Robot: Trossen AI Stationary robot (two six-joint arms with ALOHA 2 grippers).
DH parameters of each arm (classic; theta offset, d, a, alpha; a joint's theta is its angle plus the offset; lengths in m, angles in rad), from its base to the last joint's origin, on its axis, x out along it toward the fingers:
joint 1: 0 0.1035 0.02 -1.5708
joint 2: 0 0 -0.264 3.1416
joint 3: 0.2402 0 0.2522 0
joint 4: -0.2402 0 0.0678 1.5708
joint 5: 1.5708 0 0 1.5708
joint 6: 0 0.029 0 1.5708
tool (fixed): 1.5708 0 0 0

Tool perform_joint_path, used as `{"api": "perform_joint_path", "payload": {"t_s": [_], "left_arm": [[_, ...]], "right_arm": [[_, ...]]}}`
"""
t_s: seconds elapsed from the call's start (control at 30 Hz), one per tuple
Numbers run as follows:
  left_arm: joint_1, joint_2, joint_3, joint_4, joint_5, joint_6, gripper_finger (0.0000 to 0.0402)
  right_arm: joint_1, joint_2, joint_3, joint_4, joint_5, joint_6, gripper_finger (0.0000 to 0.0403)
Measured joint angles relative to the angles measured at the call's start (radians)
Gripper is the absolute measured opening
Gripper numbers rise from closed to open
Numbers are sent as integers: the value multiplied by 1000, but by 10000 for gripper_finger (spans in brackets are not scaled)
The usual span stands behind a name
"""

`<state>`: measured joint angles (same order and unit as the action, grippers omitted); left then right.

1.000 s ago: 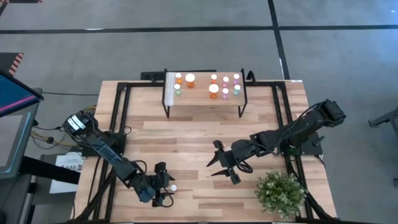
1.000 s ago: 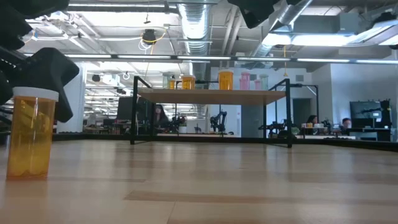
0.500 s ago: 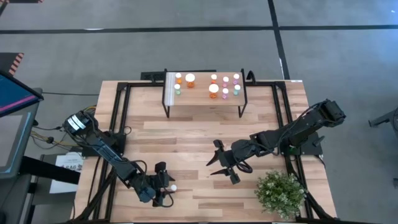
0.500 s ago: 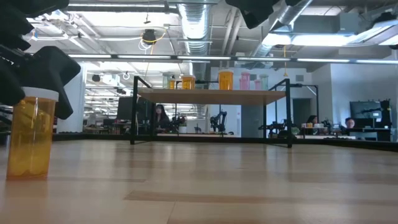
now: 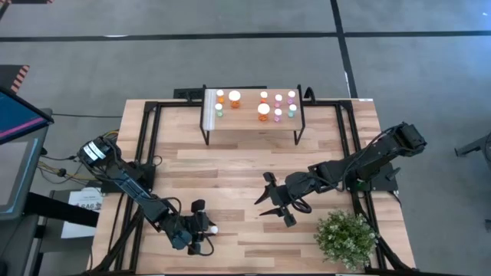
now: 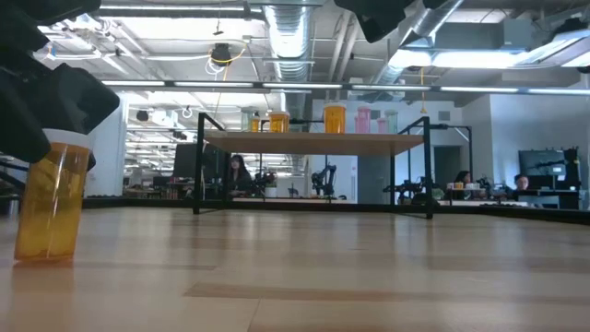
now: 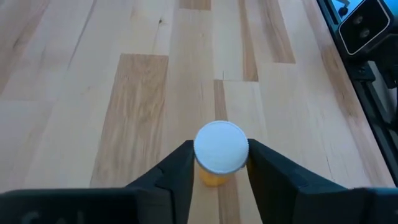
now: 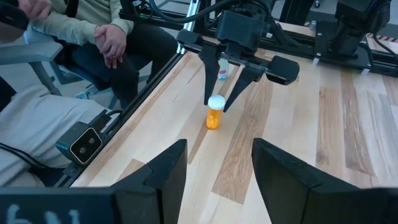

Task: Pick and place medicine bottles onto shelf by color
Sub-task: Put the small orange pill bottle on the shelf

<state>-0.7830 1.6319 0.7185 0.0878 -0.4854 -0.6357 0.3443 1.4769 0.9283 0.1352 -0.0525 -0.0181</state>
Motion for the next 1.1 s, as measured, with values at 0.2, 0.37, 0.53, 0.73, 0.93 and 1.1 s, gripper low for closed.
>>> {"api": "perform_joint_path", "payload": {"t_s": [0.2, 0.37, 0.53, 0.73, 0.93, 1.1], "left_arm": [[24, -2, 0, 1, 7, 14, 111], [53, -2, 0, 2, 33, 24, 109], [72, -7, 0, -1, 36, 47, 109], [116, -72, 0, -31, 34, 91, 108], [191, -195, 0, -85, 6, 207, 108], [289, -334, 0, -128, -28, 317, 108]], "right_arm": [[0, 0, 0, 0, 0, 0, 198], [0, 0, 0, -3, 0, 3, 198], [0, 0, 0, -4, 0, 2, 195], [0, 0, 0, -11, 0, 2, 194], [0, 0, 1, -15, 0, 2, 194], [0, 0, 1, -15, 0, 0, 194]]}}
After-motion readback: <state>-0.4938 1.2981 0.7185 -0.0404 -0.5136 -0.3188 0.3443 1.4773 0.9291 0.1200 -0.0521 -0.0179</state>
